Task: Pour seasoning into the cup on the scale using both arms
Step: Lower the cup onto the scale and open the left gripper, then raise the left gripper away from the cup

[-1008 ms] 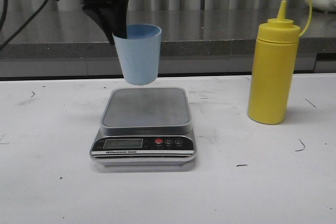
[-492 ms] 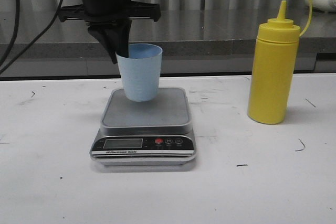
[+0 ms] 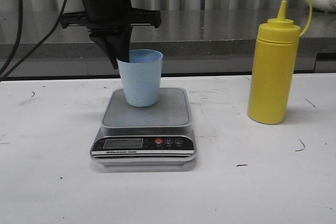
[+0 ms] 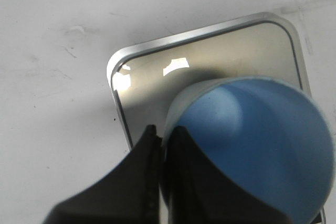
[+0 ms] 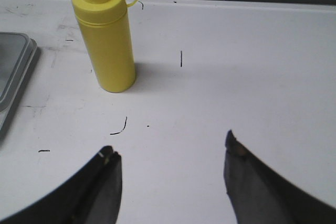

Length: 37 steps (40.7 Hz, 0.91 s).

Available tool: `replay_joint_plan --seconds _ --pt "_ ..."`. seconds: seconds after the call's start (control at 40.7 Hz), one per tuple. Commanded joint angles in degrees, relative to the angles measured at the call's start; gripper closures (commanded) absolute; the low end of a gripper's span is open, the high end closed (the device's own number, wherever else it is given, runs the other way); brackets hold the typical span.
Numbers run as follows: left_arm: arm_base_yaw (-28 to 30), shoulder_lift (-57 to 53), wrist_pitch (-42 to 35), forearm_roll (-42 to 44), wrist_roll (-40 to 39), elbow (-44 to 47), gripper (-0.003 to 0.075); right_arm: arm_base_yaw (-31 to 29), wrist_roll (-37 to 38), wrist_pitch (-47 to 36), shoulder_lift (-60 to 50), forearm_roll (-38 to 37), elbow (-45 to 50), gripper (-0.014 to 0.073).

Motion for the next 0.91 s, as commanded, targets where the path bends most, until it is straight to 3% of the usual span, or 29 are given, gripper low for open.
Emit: replay_joint_plan --seconds 0.0,0.098,0.221,0.59,0.885 --pt "-0.4 -2.9 -1.5 -0.8 -0.6 -1.7 0.0605 -0.3 -0.3 -3.9 0.5 -0.8 -1.5 0.0139" --pt "-0.4 -2.9 -1.5 -0.8 -0.4 -1.7 0.0437 -0.3 -0.3 -3.9 0.5 -0.8 -1.5 0.0139" --pt "-0.4 -3.5 -1.4 -0.8 -0.4 -1.7 0.0337 -0.3 -0.3 -3.9 0.5 -0.8 -1.5 0.0139" --pt "-0.9 -16.6 -0.4 0.0 5.7 0.4 0.0356 -0.3 -0.3 -3.9 0.5 -0.8 -1.5 0.0139" --pt "-2.1 -37.9 -9.8 2.4 10.2 18.9 0.0356 -0.3 -0.3 -3.9 0.5 -0.8 -1.5 0.0139"
